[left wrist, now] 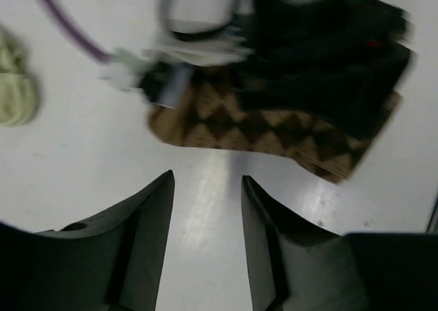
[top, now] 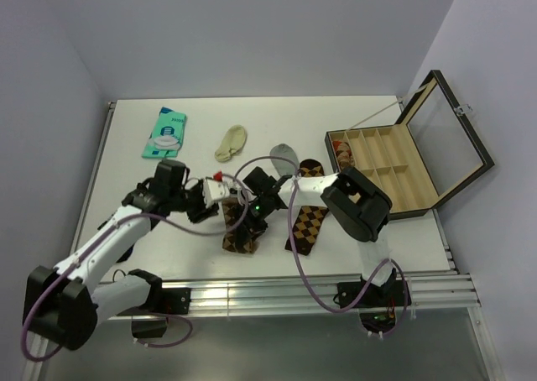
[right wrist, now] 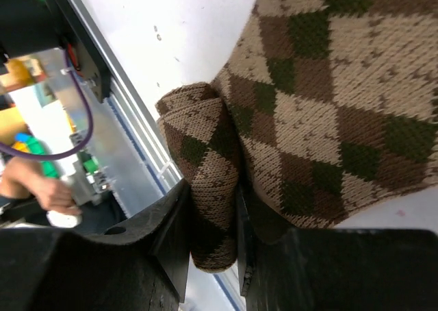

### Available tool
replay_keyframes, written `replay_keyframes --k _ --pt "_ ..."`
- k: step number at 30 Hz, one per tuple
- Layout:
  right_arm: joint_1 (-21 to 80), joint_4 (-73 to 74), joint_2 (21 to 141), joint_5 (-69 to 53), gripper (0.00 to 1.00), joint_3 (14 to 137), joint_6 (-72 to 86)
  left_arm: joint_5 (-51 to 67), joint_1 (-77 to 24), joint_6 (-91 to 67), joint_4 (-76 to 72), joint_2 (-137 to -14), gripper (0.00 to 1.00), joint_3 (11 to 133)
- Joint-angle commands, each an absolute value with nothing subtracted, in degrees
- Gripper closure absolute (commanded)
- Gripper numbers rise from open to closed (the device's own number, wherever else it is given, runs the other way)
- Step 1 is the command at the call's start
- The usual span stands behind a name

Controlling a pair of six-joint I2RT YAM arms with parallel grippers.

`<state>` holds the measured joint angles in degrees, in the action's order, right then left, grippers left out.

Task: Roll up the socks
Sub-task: Roll the sock at the center of the board.

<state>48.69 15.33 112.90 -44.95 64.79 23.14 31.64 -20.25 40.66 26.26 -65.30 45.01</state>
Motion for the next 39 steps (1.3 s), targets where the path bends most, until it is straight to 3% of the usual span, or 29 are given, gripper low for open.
replay_keyframes --k 1,6,14,39 --pt "47.2 18.9 114.9 -46.9 0.74 67.2 23.6 32.7 -24.4 49.2 28.7 -57.8 0.5 39.4" --pt "46.6 18.8 116.6 -48.8 0.74 68.1 24.3 30.7 -33.4 48.7 27.2 -53.4 0.45 32.7" --pt "46.4 16.9 117.6 -49.9 0.74 68.0 25.8 25.3 -43.8 45.6 21.5 -56.5 0.46 28.7" --pt "45.9 15.3 117.7 -51.5 0.74 66.8 26.1 19.9 -50.0 43.7 11.6 -65.8 0.48 24.9"
